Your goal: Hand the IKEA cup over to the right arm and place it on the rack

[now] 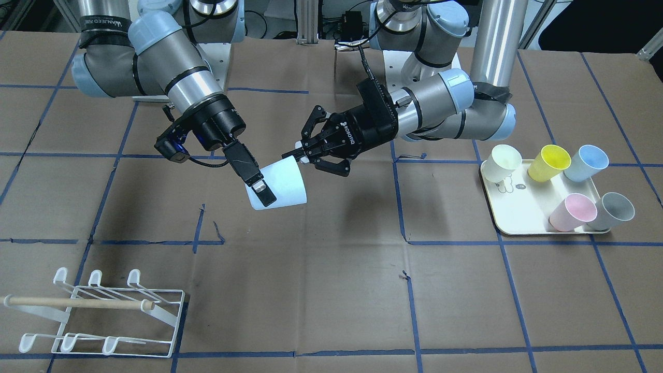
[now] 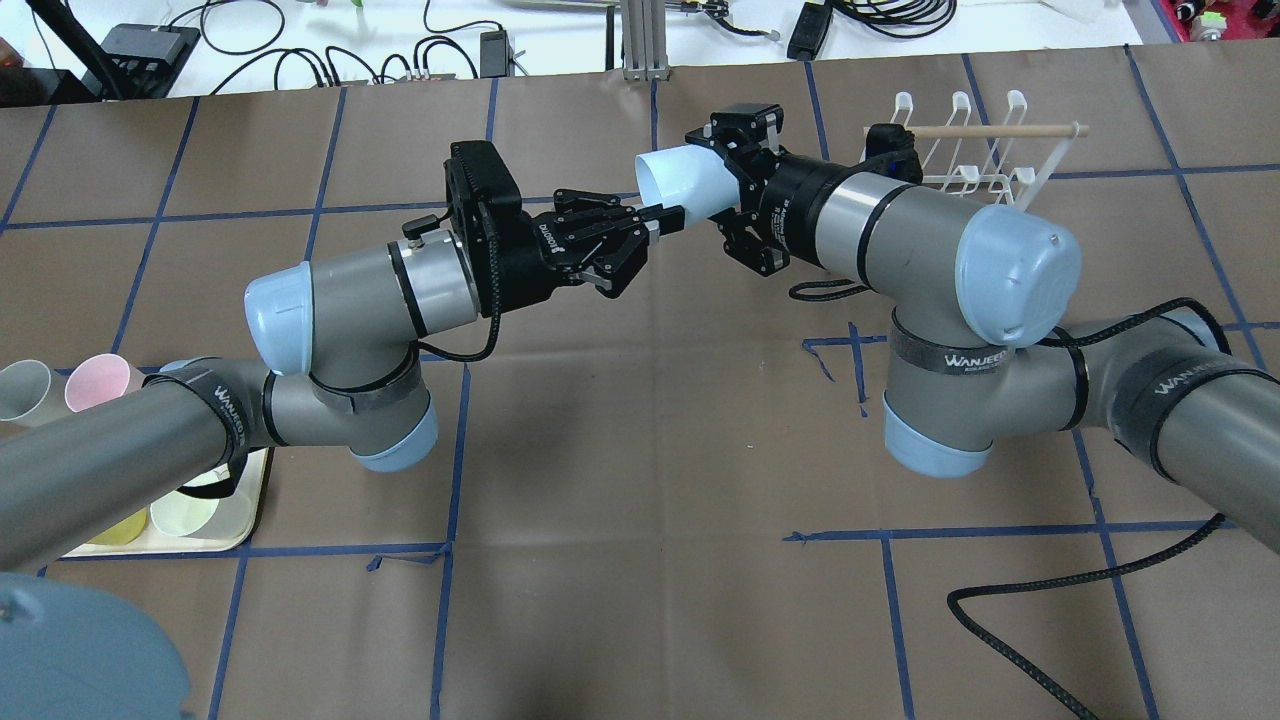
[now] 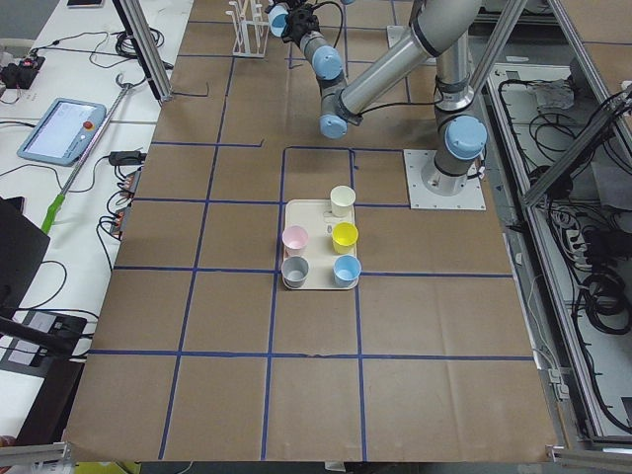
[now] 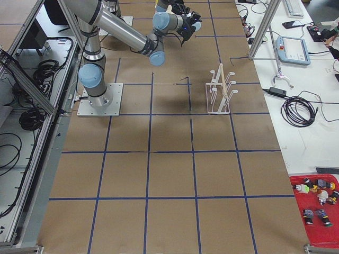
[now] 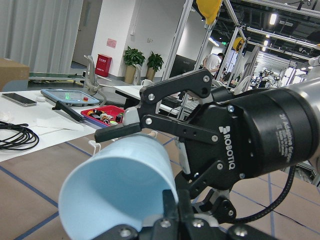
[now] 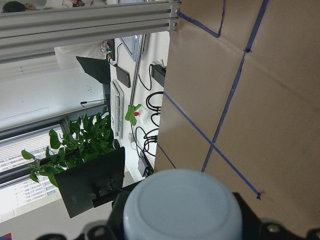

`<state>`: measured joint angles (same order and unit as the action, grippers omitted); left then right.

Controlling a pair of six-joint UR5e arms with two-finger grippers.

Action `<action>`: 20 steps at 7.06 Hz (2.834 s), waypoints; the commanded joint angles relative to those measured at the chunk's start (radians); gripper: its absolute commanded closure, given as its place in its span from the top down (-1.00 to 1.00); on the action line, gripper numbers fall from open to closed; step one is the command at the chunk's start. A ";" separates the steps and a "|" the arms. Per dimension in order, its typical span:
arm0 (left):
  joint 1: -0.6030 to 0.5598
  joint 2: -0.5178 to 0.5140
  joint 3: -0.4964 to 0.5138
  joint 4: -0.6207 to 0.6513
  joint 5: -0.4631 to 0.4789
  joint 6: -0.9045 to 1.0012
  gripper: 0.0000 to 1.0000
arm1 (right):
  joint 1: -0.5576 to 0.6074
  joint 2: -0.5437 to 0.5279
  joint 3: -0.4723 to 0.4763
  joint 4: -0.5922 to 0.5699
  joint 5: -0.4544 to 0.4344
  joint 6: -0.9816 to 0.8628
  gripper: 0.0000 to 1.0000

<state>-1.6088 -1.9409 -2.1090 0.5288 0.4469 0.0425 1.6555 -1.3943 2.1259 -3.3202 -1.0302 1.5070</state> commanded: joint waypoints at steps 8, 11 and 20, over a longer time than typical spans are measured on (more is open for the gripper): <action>0.085 0.017 0.004 0.006 0.012 -0.032 0.88 | -0.002 0.003 -0.027 0.001 0.002 -0.004 -0.28; 0.257 -0.004 0.021 0.007 -0.082 -0.032 0.91 | -0.081 0.057 -0.082 -0.016 -0.013 -0.092 -0.29; 0.044 0.137 0.489 -1.622 1.033 -0.030 0.96 | -0.247 0.260 -0.275 -0.133 -0.304 -1.333 -0.38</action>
<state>-1.5467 -1.8433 -1.6674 -0.8425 1.4044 0.0123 1.4161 -1.1729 1.9082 -3.4484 -1.2996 0.2719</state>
